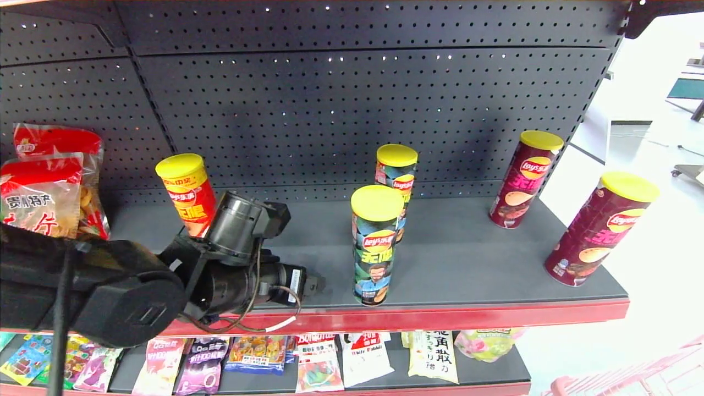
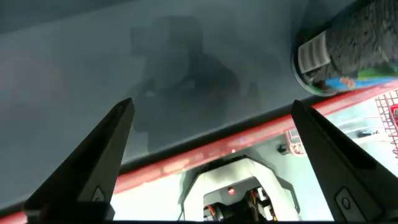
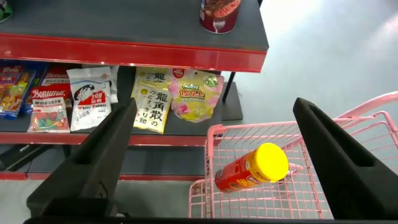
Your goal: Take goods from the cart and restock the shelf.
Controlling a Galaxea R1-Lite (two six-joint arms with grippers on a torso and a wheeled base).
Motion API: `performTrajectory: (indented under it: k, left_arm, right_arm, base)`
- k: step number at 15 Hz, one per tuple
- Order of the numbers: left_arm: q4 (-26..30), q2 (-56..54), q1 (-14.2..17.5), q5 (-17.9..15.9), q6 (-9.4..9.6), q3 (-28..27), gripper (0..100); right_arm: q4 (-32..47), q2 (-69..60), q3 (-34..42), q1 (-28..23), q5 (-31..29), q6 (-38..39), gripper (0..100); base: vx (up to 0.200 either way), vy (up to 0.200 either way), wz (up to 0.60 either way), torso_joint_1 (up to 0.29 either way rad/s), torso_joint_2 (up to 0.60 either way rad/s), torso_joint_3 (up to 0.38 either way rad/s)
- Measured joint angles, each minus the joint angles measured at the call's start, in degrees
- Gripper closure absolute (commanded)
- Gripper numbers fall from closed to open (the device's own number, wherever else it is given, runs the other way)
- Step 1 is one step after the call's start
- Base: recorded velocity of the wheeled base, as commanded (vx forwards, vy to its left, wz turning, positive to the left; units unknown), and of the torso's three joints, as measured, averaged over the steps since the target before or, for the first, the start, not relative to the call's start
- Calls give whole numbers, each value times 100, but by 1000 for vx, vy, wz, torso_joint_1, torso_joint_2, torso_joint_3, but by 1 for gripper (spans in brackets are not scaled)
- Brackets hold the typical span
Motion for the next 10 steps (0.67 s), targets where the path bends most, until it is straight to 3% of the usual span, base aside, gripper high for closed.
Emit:
performTrajectory:
  k: [10]
  left_arm:
    - [-4, 769, -174, 169, -16, -691, 0]
  right_arm:
    - [0, -72, 37, -71, -2, 2, 0]
  base:
    - [0, 0, 0, 0, 0, 0]
